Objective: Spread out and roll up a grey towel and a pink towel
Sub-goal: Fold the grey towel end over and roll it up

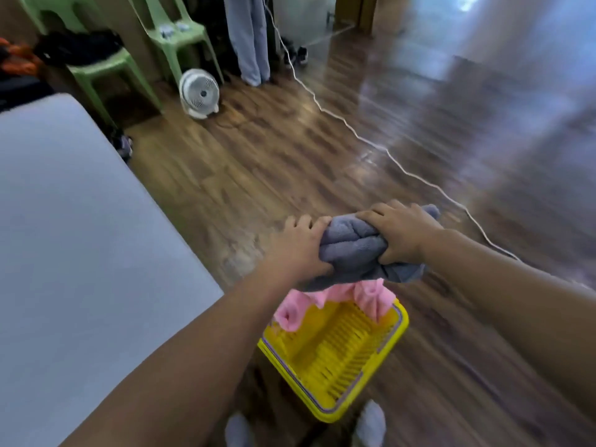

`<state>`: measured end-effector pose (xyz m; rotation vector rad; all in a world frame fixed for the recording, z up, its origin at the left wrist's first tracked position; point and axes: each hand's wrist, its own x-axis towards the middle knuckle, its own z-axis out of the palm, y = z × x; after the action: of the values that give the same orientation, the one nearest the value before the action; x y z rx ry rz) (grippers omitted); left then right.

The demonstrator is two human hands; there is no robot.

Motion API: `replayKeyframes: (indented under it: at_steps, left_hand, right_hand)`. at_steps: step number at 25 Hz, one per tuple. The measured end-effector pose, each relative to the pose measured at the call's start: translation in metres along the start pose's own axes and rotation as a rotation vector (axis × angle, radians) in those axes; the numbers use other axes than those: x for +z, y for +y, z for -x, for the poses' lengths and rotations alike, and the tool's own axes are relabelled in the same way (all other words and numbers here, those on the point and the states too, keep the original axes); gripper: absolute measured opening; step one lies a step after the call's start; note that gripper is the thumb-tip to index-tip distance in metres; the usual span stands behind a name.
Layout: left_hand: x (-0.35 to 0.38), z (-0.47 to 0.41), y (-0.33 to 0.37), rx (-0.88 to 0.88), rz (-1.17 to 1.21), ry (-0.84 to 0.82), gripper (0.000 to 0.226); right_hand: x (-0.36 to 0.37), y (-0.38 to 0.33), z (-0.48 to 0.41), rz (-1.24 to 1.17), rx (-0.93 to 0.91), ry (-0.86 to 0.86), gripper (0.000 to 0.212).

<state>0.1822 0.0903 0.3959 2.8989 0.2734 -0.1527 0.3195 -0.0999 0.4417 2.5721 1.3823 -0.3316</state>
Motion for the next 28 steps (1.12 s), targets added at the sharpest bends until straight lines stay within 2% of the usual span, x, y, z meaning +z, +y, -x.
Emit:
replayKeyframes:
  at_steps: [6,14,18,20,23,26,28]
  left_hand:
    - [0.175,0.017,0.029,-0.22,0.119,-0.173,0.101]
    - [0.495,0.0,0.001,-0.371,0.134,-0.442,0.104]
    - [0.634,-0.016,-0.015,-0.442,0.111,-0.553,0.116]
    - [0.682,-0.015,-0.017,-0.443,0.084,-0.578,0.112]
    - [0.715,-0.016,-0.016,-0.447,0.039,-0.629,0.091]
    - [0.697,-0.025,-0.013,-0.45,0.098,-0.76,0.097]
    - [0.655,-0.029,-0.007,-0.416,0.096,-0.741,0.101]
  right_hand:
    - [0.171,0.017,-0.038,0.009,-0.221,-0.186,0.098]
    - [0.52,-0.002,-0.122,0.025,-0.345,-0.391,0.091]
    - [0.657,-0.021,-0.161,0.064,-0.339,-0.494,0.084]
    - [0.692,-0.03,-0.173,0.069,-0.298,-0.53,0.07]
    - [0.711,-0.041,-0.183,0.093,-0.227,-0.596,0.053]
    - [0.688,-0.038,-0.182,0.075,-0.188,-0.622,0.048]
    - [0.652,-0.032,-0.175,0.0,-0.158,-0.601,0.045]
